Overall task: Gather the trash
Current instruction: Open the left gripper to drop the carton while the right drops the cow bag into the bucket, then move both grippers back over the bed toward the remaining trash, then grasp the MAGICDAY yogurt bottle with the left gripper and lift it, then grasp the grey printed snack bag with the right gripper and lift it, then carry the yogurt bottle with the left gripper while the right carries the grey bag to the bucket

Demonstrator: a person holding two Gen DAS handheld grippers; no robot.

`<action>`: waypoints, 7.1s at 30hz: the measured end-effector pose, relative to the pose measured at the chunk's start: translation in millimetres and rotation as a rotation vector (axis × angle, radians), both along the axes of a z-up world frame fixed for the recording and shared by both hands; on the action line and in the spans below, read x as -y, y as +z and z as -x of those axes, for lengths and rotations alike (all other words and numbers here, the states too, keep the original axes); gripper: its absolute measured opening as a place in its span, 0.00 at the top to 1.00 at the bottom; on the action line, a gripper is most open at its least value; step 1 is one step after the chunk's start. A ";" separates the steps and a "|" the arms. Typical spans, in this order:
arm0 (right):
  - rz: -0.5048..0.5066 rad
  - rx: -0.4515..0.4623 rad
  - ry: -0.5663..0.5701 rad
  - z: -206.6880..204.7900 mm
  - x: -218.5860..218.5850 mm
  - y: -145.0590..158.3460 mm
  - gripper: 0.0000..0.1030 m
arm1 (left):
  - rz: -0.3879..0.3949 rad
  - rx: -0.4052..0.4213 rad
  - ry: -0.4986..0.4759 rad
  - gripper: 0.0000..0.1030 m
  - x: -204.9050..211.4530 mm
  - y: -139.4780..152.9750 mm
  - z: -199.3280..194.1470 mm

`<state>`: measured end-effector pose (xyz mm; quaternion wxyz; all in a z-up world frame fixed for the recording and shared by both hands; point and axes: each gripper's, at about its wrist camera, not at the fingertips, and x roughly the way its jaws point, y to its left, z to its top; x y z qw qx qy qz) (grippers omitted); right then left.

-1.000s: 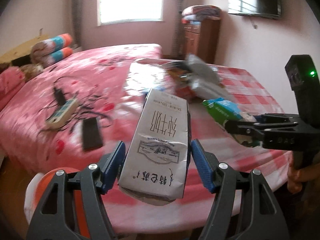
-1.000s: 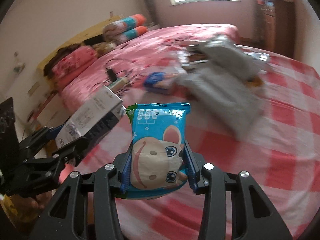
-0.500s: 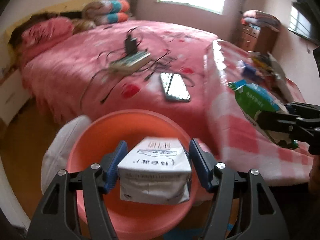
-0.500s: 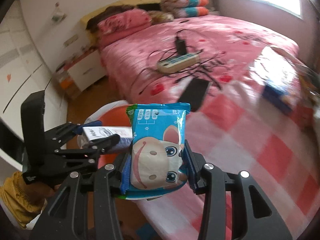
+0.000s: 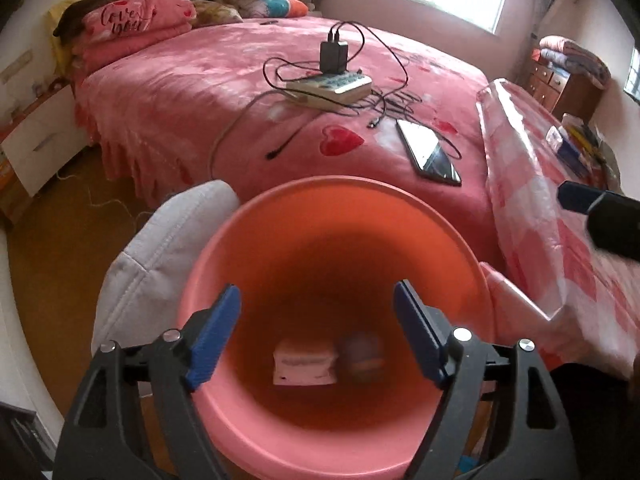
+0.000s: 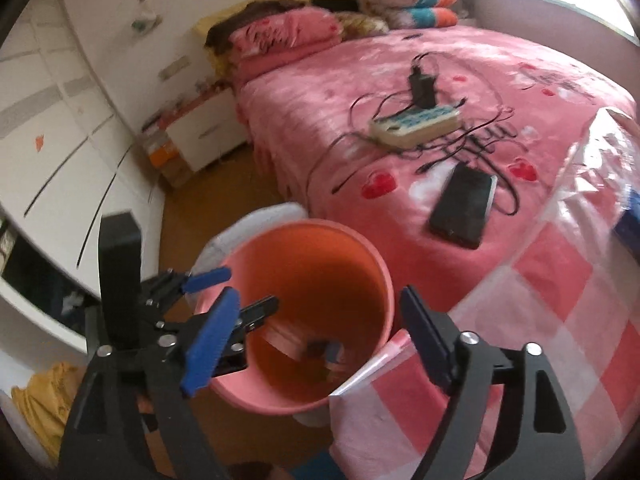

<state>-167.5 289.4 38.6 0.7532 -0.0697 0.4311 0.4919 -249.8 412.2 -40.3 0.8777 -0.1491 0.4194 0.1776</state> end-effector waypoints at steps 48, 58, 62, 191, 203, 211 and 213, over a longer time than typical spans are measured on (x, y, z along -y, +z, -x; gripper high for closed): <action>-0.378 -0.021 -0.688 -104.5 361.6 21.0 0.09 | 0.013 0.154 -0.359 0.17 255.8 179.8 -284.7; -0.395 -0.073 -0.777 -125.8 407.9 8.5 0.09 | 0.087 -0.074 -0.337 0.23 304.5 140.6 -447.9; -0.410 -0.092 -0.793 -130.4 417.7 4.9 0.09 | 0.154 -0.165 -0.297 0.31 302.2 117.4 -478.7; -0.014 0.233 -0.791 -108.8 374.0 13.6 0.40 | 0.158 0.027 -0.476 0.40 220.8 81.0 -116.4; -0.136 0.209 -0.844 -93.7 381.7 42.8 0.41 | 0.193 0.076 -0.500 0.40 208.5 76.5 -108.0; -0.175 0.176 -0.816 -80.3 364.4 54.8 0.41 | 0.194 0.113 -0.514 0.40 202.4 79.2 -102.5; -0.170 0.178 -0.800 -74.8 354.7 56.8 0.41 | 0.194 0.117 -0.510 0.40 198.8 78.9 -100.5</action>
